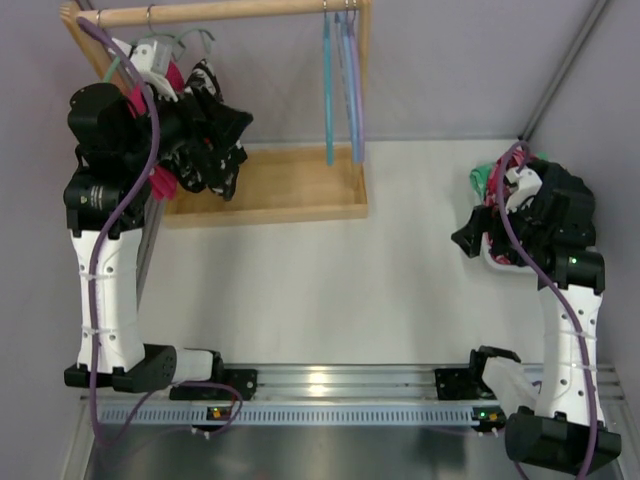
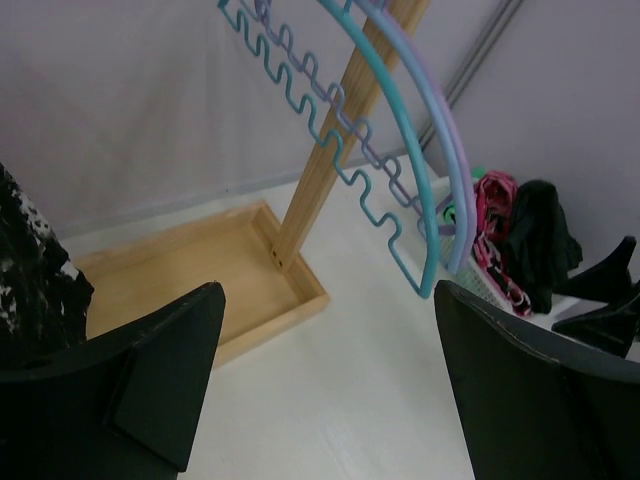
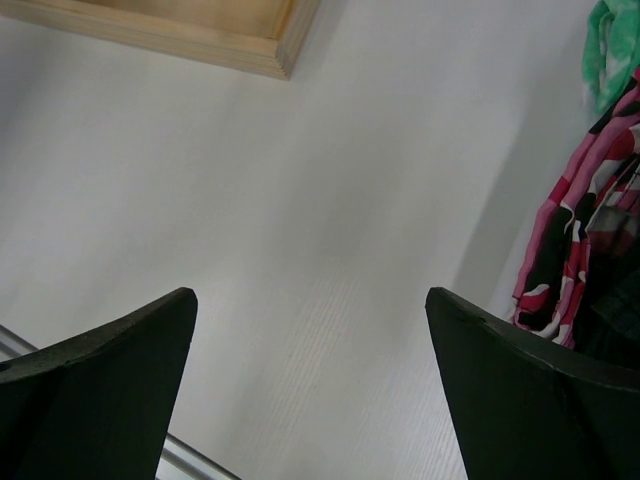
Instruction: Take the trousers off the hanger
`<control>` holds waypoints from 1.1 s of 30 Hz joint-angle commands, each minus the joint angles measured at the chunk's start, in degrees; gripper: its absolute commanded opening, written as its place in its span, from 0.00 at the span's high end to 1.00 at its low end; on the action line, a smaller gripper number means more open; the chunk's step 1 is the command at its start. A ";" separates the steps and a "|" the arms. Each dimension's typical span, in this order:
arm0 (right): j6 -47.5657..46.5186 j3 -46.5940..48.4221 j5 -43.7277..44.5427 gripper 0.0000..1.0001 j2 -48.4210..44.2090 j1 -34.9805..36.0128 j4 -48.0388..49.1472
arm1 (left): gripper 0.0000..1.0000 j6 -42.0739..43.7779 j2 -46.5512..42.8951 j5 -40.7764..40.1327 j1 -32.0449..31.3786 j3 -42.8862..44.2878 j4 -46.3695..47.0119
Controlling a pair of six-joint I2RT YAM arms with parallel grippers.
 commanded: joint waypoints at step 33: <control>-0.35 -0.67 0.87 0.01 -2.40 2.16 2.90 | 0.10 2.44 7.38 -16.12 18.18 7.55 -3.54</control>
